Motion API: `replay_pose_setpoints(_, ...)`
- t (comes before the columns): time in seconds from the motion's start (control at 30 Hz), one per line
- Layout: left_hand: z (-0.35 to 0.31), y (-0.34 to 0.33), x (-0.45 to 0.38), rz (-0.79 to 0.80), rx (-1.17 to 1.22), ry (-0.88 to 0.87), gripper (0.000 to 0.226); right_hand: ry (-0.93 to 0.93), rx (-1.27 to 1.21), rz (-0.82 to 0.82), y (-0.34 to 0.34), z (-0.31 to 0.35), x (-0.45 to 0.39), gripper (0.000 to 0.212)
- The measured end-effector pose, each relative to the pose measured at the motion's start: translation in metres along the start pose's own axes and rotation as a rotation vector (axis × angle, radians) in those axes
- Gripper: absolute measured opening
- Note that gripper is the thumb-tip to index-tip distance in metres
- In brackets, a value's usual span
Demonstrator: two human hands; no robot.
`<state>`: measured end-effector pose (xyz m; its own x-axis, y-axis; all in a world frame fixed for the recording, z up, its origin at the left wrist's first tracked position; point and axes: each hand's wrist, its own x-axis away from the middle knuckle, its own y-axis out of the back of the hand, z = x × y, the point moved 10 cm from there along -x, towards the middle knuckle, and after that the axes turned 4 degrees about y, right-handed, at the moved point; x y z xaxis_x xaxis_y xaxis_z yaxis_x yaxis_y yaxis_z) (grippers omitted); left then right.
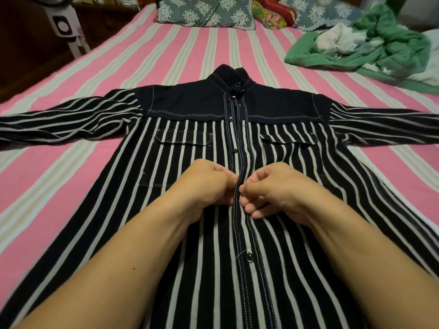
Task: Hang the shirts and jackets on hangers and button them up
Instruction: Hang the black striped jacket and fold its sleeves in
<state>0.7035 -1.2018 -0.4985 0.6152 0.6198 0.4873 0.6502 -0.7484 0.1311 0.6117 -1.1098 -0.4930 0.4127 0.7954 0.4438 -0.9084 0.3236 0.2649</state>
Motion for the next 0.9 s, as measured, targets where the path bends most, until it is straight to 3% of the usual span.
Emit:
replay_pose_setpoints(0.17, -0.001, 0.001, -0.001, -0.018, -0.073, -0.035, 0.019, 0.17, 0.442, -0.176, 0.003, 0.017, -0.001, 0.013)
replay_pose_setpoints(0.3, 0.0, 0.003, 0.0, -0.066, -0.007, -0.019, 0.005, 0.356, 0.701, -0.168, 0.013, 0.037, 0.004, 0.009)
replay_pose_setpoints(0.43, 0.002, 0.006, -0.002, -0.091, 0.019, -0.008, 0.024, 0.473, 0.76, -0.116, 0.013, 0.047, 0.005, 0.016)
replay_pose_setpoints(0.57, 0.006, 0.003, -0.002, -0.036, 0.072, 0.038, 0.037, 0.478, 0.836, -0.118, 0.007, 0.046, 0.002, 0.013)
replay_pose_setpoints(0.8, 0.002, 0.0, -0.005, 0.014, 0.046, 0.022, 0.038, 0.396, 0.931, -0.165, 0.003, 0.042, 0.003, 0.012)
replay_pose_setpoints(0.9, -0.004, 0.002, -0.003, -0.07, -0.2, -0.075, 0.031, 0.363, 0.923, -0.141, 0.002, 0.039, 0.003, 0.011)
